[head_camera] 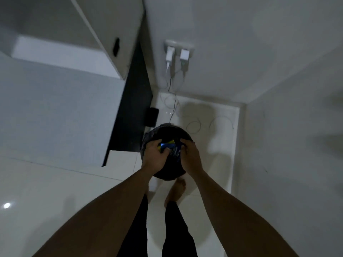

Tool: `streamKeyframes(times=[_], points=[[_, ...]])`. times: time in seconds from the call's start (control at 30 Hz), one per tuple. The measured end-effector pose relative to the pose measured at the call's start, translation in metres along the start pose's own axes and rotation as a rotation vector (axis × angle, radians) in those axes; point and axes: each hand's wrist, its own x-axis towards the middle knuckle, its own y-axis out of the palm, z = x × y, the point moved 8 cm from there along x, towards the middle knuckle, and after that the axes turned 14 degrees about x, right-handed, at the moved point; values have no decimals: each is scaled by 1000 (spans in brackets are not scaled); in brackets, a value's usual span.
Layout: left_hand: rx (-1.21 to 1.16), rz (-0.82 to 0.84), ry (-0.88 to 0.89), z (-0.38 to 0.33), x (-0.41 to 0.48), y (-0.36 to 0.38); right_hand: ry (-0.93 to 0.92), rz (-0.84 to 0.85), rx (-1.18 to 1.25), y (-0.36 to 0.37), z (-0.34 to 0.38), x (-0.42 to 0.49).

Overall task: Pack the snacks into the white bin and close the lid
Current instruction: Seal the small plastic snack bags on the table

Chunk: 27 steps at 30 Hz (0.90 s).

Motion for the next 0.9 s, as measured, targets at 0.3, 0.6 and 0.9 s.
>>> streamKeyframes(times=[0.3,0.6,0.9], points=[[-84,-289,69,-21,-74,-194,-304,129,-108,59,183,-43],[-166,-501,130,86,-70,-389,-557,166,-69,224,333,-56],[-114,-604,115,231,-70,-568,-596,234,-24,427,425,-80]])
